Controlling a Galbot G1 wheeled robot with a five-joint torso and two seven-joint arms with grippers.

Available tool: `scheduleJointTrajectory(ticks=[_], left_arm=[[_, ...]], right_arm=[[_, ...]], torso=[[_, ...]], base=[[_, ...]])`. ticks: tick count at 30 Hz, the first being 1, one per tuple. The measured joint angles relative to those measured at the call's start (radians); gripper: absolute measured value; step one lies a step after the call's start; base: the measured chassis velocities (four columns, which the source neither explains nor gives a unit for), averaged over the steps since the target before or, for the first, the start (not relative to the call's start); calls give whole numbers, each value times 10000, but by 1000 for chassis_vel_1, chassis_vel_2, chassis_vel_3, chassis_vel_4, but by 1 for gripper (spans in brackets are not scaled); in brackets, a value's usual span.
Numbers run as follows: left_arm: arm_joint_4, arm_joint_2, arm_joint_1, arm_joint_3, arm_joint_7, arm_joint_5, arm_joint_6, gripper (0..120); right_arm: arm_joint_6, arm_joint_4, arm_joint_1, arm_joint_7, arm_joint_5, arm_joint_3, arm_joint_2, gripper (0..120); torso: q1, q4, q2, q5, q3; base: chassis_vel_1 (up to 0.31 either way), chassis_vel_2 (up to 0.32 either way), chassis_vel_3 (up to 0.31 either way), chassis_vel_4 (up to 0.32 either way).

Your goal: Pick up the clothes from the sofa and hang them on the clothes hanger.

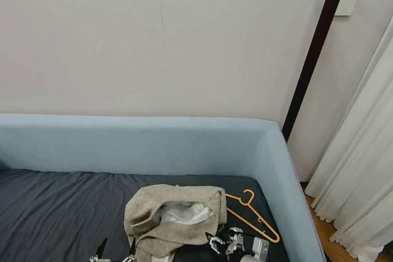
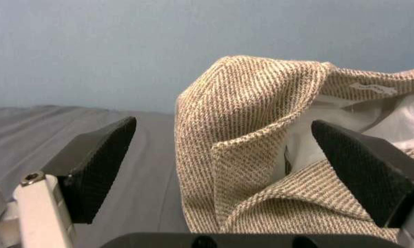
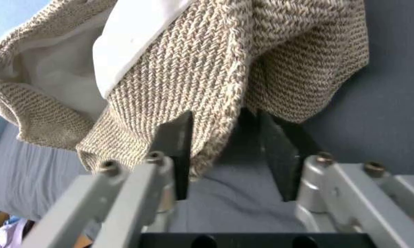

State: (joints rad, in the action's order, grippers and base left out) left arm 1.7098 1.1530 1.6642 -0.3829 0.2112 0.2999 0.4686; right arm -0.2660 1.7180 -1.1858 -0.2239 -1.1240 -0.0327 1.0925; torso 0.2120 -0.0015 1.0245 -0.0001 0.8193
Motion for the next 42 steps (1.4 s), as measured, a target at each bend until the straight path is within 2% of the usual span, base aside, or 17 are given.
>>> scheduleJointTrajectory(ticks=[1,4,6,9,10,15,21,32,42], left_arm=[[0,0,0,0,0,0,0,100],[-240,-251,-303,122,-37,-189,-7,100],[-335,-372,-428,164,-63,-200,-31,100],[-794,-718,-1013,207,-551,-22,-108,100],[-1000,-850,-1249,237,-683,49,-122,100],[-1501,-1402,-1958,467,-1134,385,-237,100],[-1776,-1637,-2381,919,-1326,539,-322,100],[-1870,-1609,-2274,1309,-1346,565,-353,98],[-2539,-1372,-2816,1874,-1366,528,-366,95]], right_arm=[[0,0,0,0,0,0,0,33],[29,27,-29,5,36,41,-25,19],[38,27,-35,5,47,54,-30,16],[67,28,-41,12,140,95,-25,1],[75,28,-40,13,154,96,-25,0],[88,83,-19,-6,187,69,-33,0],[97,90,-1,-56,250,72,42,0],[111,89,-3,-83,282,111,55,0],[133,145,-25,-115,280,143,28,0]], torso=[[0,0,0,0,0],[0,0,0,-1,0],[0,0,0,-1,0],[0,1,0,-1,0],[0,-1,0,-2,0],[0,-2,0,0,0],[1,-1,-1,-2,1],[0,1,-1,0,0],[0,-1,-1,0,0]], base=[[0,0,0,0],[0,0,0,0],[0,0,0,0],[0,0,0,0],[0,0,0,0],[0,0,0,0],[0,0,0,0],[0,0,0,0],[0,0,0,0]])
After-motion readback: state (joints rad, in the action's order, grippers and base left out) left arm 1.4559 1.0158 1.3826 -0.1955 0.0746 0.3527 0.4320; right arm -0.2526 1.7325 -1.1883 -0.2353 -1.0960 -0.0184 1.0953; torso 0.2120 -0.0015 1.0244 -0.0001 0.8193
